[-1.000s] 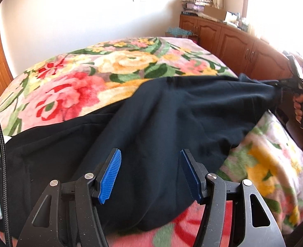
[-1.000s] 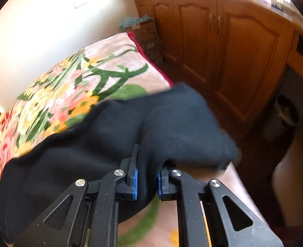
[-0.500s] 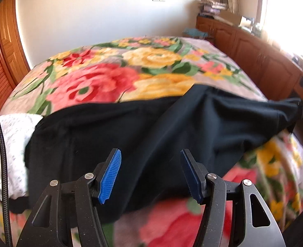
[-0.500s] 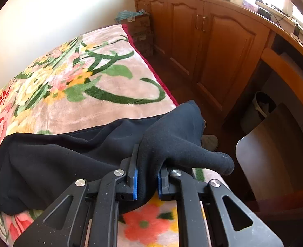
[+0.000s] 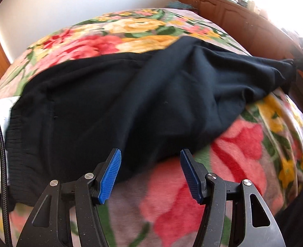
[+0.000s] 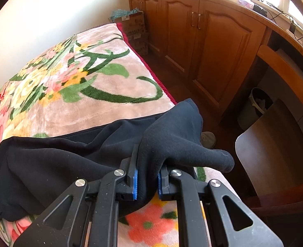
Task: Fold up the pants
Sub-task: 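Close the left gripper on the pants fabric while the right gripper holds the hem, then open both grippers to release the pants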
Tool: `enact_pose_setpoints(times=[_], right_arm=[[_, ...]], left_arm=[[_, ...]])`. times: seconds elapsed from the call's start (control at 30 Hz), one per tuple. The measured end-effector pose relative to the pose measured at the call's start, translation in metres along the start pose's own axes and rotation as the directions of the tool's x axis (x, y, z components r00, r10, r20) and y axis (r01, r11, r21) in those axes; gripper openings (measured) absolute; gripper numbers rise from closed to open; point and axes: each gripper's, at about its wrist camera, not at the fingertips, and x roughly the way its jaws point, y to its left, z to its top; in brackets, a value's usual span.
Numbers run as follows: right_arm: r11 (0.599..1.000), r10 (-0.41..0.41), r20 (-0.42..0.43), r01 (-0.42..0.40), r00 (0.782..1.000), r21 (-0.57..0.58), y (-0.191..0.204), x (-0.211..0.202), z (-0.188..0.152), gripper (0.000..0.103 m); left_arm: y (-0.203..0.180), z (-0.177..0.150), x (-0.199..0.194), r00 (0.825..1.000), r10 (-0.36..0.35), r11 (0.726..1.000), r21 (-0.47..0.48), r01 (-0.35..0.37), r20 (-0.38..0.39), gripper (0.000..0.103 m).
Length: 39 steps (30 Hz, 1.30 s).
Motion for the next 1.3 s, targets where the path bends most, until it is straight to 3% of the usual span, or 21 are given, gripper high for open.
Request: enact_pose_setpoints(times=[0.27, 0.5, 0.53, 0.6, 0.67, 0.8, 1.03, 1.2, 1.3], right_arm=[[1.0, -0.013, -0.008, 0.012, 1.0, -0.019, 0.003, 0.001, 0.001, 0.014], [0.999, -0.021, -0.014, 0.02, 1.0, -0.041, 0.004, 0.002, 0.0, 0.014], [0.999, -0.023, -0.014, 0.023, 1.0, -0.046, 0.005, 0.002, 0.0, 0.014], [0.998, -0.03, -0.016, 0.029, 0.999, -0.057, 0.006, 0.002, -0.001, 0.014], [0.997, -0.034, -0.017, 0.033, 0.999, -0.067, 0.007, 0.002, -0.001, 0.014], [0.997, -0.044, -0.019, 0.042, 0.999, -0.071, 0.006, 0.0, -0.001, 0.014], [0.994, -0.044, 0.004, 0.044, 0.999, -0.102, 0.005, -0.034, -0.01, 0.014], [0.993, -0.048, 0.001, 0.048, 0.999, -0.107, -0.013, -0.065, -0.033, 0.014], [0.986, -0.064, -0.061, 0.053, 0.996, -0.16, -0.016, -0.06, -0.063, 0.014]], left_arm=[[-0.021, 0.011, 0.016, 0.995, -0.086, 0.996, 0.023, 0.085, 0.046, 0.062], [-0.039, 0.02, 0.055, 0.999, 0.027, 0.995, 0.096, -0.031, 0.039, 0.061], [-0.037, 0.021, 0.055, 0.999, 0.02, 0.996, 0.089, -0.024, 0.049, 0.042], [-0.035, 0.024, 0.052, 0.999, 0.016, 0.995, 0.096, -0.019, 0.033, 0.026], [-0.031, 0.028, 0.038, 1.0, -0.015, 0.995, 0.095, 0.013, 0.022, 0.02], [-0.03, 0.031, 0.004, 0.999, 0.016, 0.991, 0.133, -0.02, 0.028, 0.016], [-0.047, -0.002, -0.052, 0.998, 0.056, 0.974, 0.222, -0.055, 0.001, 0.016], [-0.052, -0.017, -0.074, 0.999, 0.0, 0.981, 0.196, 0.009, -0.044, 0.02], [-0.05, -0.022, -0.072, 0.998, -0.041, 0.986, 0.159, 0.048, -0.049, 0.021]])
